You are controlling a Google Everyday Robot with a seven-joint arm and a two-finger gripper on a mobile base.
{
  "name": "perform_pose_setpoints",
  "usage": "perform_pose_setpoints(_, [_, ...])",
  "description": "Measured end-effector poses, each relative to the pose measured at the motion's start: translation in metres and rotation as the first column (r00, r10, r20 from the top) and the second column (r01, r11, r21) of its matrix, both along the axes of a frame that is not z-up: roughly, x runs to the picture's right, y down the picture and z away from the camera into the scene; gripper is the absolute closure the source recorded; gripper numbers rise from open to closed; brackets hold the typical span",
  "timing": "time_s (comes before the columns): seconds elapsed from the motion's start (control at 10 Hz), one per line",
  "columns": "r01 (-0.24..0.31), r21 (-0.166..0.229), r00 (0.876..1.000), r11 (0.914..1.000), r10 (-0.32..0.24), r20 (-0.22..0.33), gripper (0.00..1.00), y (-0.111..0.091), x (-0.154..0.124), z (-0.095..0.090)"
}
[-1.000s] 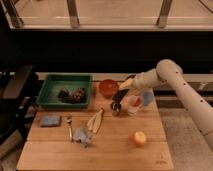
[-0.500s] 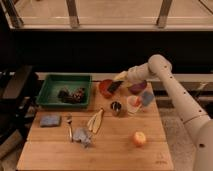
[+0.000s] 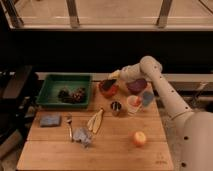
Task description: Place eraser in red bowl
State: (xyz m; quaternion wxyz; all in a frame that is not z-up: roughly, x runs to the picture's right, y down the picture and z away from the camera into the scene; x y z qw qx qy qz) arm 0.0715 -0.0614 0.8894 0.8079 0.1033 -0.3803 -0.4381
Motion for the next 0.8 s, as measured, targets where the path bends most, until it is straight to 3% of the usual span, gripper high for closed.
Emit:
perform_pose_setpoints(0.2, [-0.03,0.022,1.0,0.9993,0.03,-0.008,0.2,-0.009,0.0033,0.0038])
perform_pose_setpoints(0.8, [-0.05,0.025,0.999,0.9984,0.05,-0.016,0.2,-0.0129,0.0071,-0.0054])
